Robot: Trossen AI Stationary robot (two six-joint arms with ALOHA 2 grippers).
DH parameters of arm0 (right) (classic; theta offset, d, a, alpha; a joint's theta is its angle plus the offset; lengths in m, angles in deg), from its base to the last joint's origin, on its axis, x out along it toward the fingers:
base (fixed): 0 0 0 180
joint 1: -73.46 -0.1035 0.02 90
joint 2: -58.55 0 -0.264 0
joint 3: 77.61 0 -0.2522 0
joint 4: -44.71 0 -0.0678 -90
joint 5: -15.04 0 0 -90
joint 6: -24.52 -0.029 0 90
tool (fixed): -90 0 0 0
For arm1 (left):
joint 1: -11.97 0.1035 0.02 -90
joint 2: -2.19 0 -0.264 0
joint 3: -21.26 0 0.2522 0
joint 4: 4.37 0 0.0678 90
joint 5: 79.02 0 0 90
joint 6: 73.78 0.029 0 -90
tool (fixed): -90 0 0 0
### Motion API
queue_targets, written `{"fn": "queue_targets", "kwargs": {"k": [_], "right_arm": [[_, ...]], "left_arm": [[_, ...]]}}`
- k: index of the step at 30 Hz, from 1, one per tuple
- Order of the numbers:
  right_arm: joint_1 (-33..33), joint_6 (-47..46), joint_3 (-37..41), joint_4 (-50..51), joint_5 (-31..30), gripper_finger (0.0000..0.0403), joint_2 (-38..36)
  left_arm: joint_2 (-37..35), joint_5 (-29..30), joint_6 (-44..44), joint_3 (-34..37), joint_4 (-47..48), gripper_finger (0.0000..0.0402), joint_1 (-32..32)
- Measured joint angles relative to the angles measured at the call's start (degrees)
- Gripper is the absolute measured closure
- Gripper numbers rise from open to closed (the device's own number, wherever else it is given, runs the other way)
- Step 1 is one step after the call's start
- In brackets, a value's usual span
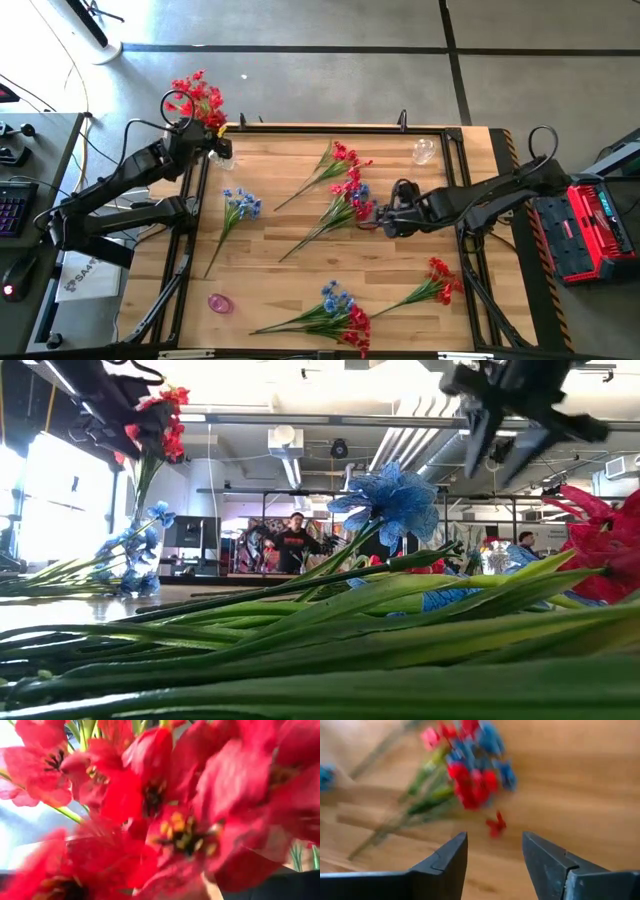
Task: Sort flowers into vase by color
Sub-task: Put the middle right red flower into the left transparent vase
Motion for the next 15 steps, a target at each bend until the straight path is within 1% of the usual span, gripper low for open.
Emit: {"fn": "queue_targets", "kwargs": {"k": [5,11,15], "right_arm": [[-0.3,-1.3,3.1,-1.9,5.6,0.0204,0.0],[-0.5,-0.4,4.3,-2.1,12.8,0.0184,0.0],[-1.3,0.6,4.3,-2.4,20.2,0.0177,0.0]], "left_arm": [[0.0,-0.6,0.3,-3.0,2.8,0.0168,0.0],[0.0,-1.4,-0.1,-6.6,8.0,0.0165,0.0],[0.0,-1.3,-0.1,-11.0,12.0,0.0165,0.0]]}}
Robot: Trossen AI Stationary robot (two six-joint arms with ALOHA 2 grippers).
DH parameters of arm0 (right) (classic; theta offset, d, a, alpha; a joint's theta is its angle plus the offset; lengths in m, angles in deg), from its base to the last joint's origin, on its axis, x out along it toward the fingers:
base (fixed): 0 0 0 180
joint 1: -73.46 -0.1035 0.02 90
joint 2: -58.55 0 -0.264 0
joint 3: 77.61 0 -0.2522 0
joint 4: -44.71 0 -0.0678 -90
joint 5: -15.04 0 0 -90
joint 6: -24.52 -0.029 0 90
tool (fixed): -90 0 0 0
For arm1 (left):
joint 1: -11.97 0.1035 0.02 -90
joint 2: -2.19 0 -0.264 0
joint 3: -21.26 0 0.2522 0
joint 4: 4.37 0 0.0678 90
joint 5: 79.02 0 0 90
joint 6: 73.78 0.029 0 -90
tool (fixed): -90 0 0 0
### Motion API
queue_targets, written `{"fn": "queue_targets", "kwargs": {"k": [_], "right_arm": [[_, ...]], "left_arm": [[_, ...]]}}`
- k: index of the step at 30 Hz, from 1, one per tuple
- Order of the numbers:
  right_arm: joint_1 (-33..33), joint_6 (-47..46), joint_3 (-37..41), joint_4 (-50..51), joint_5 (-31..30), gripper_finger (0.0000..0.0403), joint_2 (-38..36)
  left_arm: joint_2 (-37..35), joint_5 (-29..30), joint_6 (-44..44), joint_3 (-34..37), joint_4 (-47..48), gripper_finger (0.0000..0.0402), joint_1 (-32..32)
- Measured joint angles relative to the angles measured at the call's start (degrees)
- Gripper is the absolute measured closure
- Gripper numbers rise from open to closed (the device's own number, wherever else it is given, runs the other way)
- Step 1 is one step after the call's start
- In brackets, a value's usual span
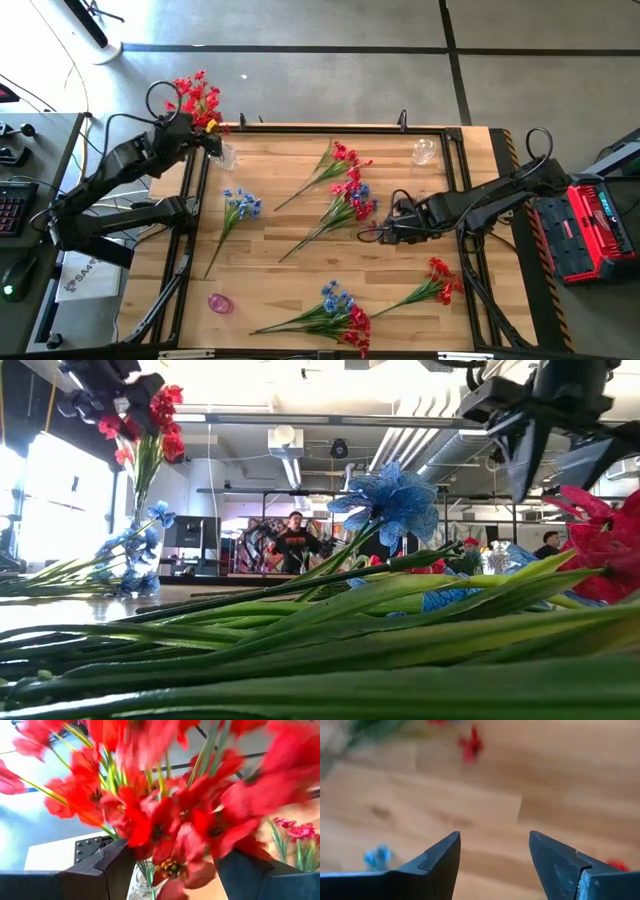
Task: Sort flowers into vase by color
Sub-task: Put the middle right red flower into the left transparent vase, then put the bottom right red flower into the left transparent vase
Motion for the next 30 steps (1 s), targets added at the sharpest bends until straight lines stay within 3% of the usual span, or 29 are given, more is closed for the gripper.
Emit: {"fn": "queue_targets", "kwargs": {"k": [6,14,17,23,30], "right_arm": [[-3.4,-2.8,0.0,-0.8,10.2,0.0181,0.0],[-13.5,-16.7,0.0,-5.8,11.1,0.0208,0.0],[-17.9,-17.3,0.0,-7.7,11.4,0.021,0.0],[-25.1,-2.1,0.0,-7.4,6.7,0.021,3.1],[-29.5,19.3,0.0,-7.2,10.6,0.021,10.8]], "left_arm": [[0.0,-0.2,0.6,-8.8,3.3,0.0165,0.0],[0.7,-9.9,5.1,-18.1,4.1,0.0182,-0.1],[1.8,-12.6,8.7,-19.6,4.2,0.0187,-0.2],[3.7,-12.3,13.4,-19.8,3.8,0.0188,-0.2],[5.5,-11.9,19.3,-24.9,3.6,0.0188,-0.1]]}}
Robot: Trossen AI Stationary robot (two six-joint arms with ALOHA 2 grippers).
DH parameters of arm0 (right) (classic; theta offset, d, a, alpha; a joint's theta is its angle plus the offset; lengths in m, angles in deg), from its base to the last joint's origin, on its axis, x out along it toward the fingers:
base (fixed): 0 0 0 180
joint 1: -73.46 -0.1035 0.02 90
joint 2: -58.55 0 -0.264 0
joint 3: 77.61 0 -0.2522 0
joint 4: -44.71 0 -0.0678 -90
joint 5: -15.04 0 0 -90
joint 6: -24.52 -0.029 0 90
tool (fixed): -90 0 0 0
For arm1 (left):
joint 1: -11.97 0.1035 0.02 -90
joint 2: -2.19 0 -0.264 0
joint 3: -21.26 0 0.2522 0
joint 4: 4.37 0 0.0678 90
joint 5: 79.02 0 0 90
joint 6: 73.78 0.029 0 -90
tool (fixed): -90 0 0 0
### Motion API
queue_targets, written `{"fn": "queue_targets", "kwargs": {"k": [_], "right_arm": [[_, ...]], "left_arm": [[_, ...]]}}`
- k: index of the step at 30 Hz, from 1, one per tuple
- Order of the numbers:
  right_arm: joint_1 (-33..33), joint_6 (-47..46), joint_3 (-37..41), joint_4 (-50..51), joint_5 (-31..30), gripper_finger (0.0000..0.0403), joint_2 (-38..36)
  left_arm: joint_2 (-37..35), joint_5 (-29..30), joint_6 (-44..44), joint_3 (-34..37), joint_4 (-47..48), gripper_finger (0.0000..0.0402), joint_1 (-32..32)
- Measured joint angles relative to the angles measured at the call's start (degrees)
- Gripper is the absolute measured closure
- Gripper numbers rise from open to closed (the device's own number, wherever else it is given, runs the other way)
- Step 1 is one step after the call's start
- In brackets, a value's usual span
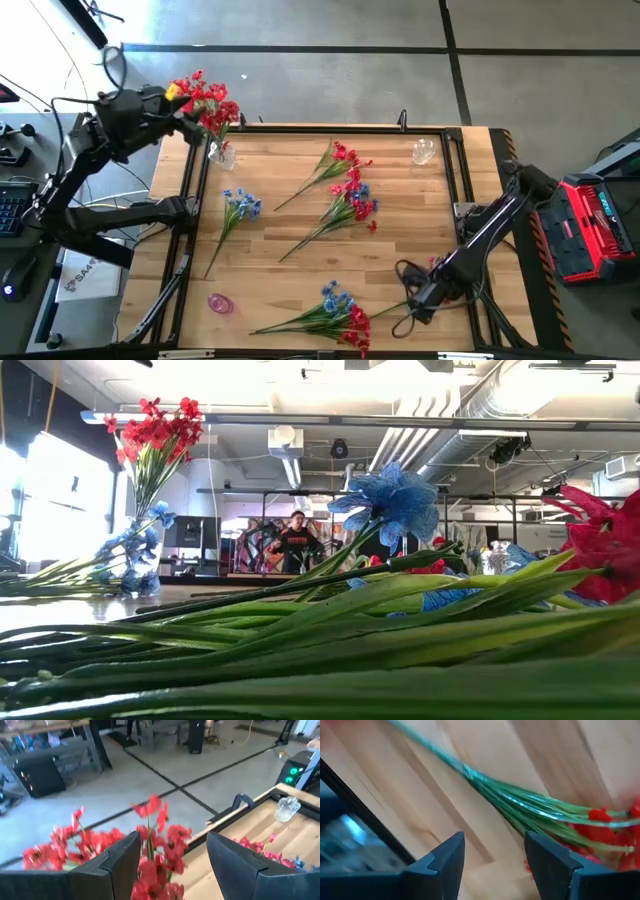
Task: Sort flowers into vase by color
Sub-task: Put the bottom right red flower into the left transparent vase
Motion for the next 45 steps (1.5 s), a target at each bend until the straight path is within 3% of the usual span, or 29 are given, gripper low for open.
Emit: {"fn": "queue_targets", "kwargs": {"k": [3,6,10,13,21,31,39,45], "right_arm": [[-1.3,7.3,0.0,0.4,0.1,0.021,2.8],[-2.5,13.5,0.0,0.6,-0.9,0.021,5.3],[-3.8,20.0,0.0,0.9,-3.6,0.021,8.1],[-4.6,24.1,0.0,1.4,-4.6,0.021,10.2],[-5.1,27.8,-0.3,2.3,-6.5,0.0224,12.9],[-5.0,17.8,0.1,5.7,-8.3,0.0389,10.4],[-4.7,10.5,-0.8,16.9,-12.7,0.0389,4.6],[-0.1,7.2,-2.3,14.3,-18.3,0.04,-2.9]], "left_arm": [[1.5,-2.4,2.4,-4.5,0.3,0.0188,0.0],[2.7,-8.9,4.2,-8.1,0.6,0.0188,0.0],[5.0,-19.7,4.8,-9.1,1.2,0.0188,-0.1],[7.1,-23.7,3.9,-9.1,1.8,0.0188,-1.6],[13.8,-22.2,3.2,-9.1,1.7,0.0188,-10.0],[21.5,-19.4,3.2,-9.1,0.0,0.0188,-18.5],[26.3,-20.6,1.8,-9.1,-3.7,0.0188,-22.8],[30.9,-23.0,3.5,-9.1,-5.9,0.0188,-26.4]]}}
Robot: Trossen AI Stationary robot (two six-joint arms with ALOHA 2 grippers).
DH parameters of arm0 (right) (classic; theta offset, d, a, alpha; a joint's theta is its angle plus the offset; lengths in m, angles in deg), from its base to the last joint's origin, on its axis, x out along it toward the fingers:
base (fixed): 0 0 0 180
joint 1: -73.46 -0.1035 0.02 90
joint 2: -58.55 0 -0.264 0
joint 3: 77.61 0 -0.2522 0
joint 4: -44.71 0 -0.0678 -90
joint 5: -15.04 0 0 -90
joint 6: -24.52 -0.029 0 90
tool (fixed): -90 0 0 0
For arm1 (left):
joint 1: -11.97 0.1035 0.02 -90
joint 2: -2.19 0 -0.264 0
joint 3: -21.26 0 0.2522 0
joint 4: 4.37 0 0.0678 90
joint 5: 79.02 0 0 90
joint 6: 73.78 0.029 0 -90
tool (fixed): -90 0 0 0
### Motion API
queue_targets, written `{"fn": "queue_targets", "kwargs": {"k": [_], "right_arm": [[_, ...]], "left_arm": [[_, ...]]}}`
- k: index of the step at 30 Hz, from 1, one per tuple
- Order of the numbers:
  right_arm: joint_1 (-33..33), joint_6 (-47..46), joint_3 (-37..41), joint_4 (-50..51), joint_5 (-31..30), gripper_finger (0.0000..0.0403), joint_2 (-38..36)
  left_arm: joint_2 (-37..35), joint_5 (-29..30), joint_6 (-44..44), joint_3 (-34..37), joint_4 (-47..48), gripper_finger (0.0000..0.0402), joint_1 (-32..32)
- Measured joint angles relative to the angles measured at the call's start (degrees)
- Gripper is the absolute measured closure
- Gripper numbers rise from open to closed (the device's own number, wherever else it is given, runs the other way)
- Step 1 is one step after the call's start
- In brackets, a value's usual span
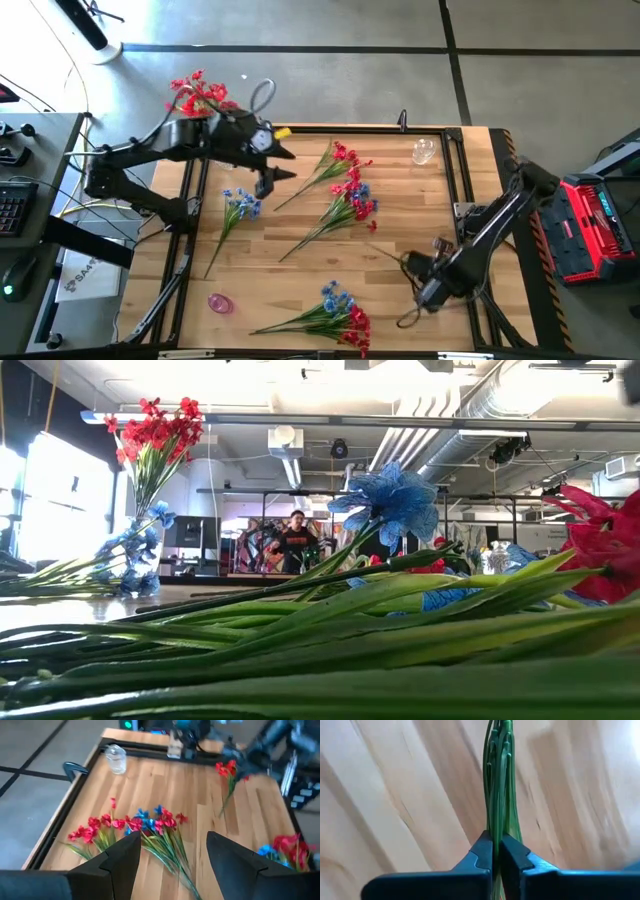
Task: Sort flowers into vase by color
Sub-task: Put the bottom right red flower into the left transparent vase
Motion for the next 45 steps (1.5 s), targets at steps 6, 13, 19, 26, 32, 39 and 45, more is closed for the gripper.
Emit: {"fn": "queue_targets", "kwargs": {"k": [6,13,19,26,32,39,45], "right_arm": [[7.7,-7.2,0.0,-11.6,-5.3,0.0402,-10.4],[19.2,-12.1,0.0,-24.9,1.2,0.0402,-18.6],[27.8,-11.6,0.0,-37.3,13.4,0.0402,-18.1],[32.9,-10.4,0.0,-51.6,23.8,0.0403,-13.6],[34.2,-11.0,0.0,-60.2,28.2,0.0403,-10.1],[34.5,-11.0,0.0,-61.1,31.5,0.0403,-8.1],[36.7,-11.0,0.0,-61.8,30.7,0.0403,-8.4]], "left_arm": [[3.2,0.9,4.3,0.0,-0.8,0.0188,-3.3],[4.8,5.5,14.5,0.0,-6.9,0.0188,-8.3],[6.8,7.4,22.4,0.0,-11.6,0.0188,-12.2],[10.6,10.6,26.9,0.0,-12.3,0.0188,-15.2],[12.8,18.1,32.3,0.0,-12.4,0.0188,-17.8],[12.7,19.6,33.6,0.0,-13.6,0.0188,-19.1],[12.7,15.2,35.4,0.0,-12.8,0.0188,-20.7]]}}
